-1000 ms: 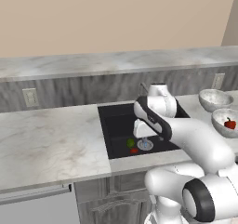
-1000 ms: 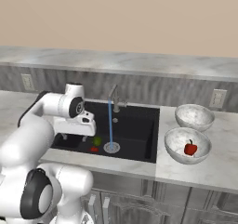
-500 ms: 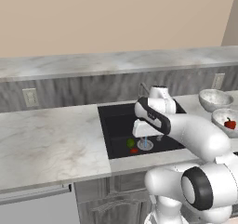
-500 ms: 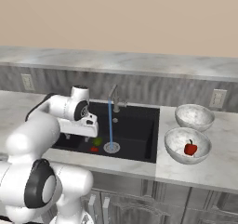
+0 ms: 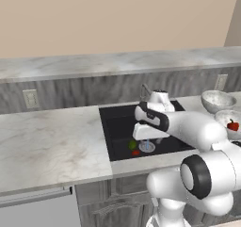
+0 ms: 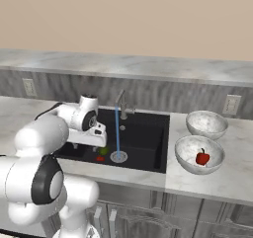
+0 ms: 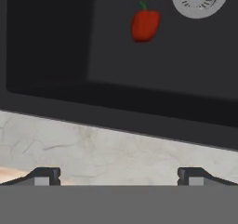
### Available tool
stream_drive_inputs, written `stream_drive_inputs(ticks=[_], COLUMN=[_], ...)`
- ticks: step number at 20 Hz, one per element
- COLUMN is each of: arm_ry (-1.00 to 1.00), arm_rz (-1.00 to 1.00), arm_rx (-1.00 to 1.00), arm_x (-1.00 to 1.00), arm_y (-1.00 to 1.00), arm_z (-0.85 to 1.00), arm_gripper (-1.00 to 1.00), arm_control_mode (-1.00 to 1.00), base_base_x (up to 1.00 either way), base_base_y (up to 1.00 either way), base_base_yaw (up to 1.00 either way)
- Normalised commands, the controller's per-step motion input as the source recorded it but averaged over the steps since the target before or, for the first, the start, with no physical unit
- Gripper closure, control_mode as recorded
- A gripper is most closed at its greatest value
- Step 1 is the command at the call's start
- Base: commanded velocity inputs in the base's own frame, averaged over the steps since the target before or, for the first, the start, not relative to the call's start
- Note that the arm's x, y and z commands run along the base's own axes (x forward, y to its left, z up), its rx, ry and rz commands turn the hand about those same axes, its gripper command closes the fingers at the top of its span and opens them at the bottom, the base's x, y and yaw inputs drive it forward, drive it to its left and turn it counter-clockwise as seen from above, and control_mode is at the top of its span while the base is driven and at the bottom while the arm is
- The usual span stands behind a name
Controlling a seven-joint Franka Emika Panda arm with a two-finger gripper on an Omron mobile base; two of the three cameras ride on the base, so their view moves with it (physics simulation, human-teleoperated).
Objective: Pick the bell peppers from the sink and place them in one bowl. Place the lime in the other bowl. Then turn off the sink faucet.
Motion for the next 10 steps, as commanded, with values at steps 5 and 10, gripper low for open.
stream_drive_inputs(ticks=[5, 10], arm_ry=[0.0, 0.01], arm_rz=[0.0, 0.0], arm_rx=[0.0, 0.0], arm_x=[0.27, 0.33], arm_y=[0.0, 0.0], arm_z=[-0.17, -0.12], arm_gripper=[-1.0, -1.0], arm_control_mode=[-1.0, -1.0], base_base_x=[0.0, 0.0], base_base_y=[0.0, 0.0], base_base_yaw=[0.0, 0.0])
